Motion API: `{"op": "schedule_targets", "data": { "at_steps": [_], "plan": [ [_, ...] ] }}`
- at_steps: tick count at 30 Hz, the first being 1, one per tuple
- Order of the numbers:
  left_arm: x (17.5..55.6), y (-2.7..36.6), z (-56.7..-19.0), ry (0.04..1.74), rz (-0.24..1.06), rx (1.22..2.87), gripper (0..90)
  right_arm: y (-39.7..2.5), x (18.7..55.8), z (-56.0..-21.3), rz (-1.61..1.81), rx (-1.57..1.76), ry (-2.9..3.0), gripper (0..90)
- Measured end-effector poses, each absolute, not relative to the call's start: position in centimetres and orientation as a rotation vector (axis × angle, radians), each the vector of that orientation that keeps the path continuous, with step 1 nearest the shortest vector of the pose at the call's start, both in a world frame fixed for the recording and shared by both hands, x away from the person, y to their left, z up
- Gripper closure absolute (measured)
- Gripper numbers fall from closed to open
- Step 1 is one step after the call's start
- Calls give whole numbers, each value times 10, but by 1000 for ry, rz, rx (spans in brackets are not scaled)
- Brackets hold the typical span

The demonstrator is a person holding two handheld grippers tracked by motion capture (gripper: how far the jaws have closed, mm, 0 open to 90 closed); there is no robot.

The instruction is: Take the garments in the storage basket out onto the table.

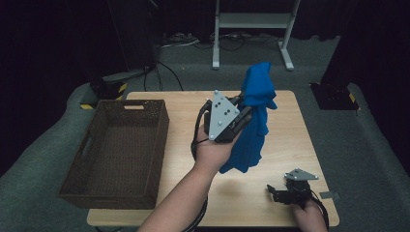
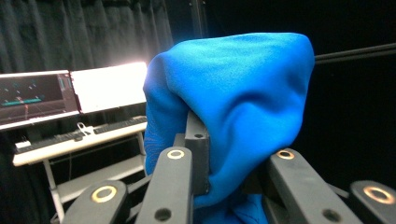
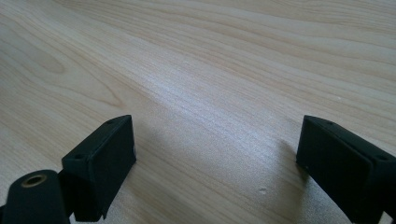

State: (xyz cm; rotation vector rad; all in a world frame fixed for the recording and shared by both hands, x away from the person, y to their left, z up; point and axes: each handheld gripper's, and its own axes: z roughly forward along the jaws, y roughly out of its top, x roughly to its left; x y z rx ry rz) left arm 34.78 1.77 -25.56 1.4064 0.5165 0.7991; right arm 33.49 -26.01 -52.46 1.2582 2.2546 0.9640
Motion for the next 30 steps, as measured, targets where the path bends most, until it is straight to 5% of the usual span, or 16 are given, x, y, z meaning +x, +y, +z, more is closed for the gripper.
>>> {"op": "schedule_targets", "data": {
  "at_steps": [30],
  "plan": [
    [380,6,-366,674,615,1552,777,-260,335,-525,962,1252,2259,116]
  ]
}}
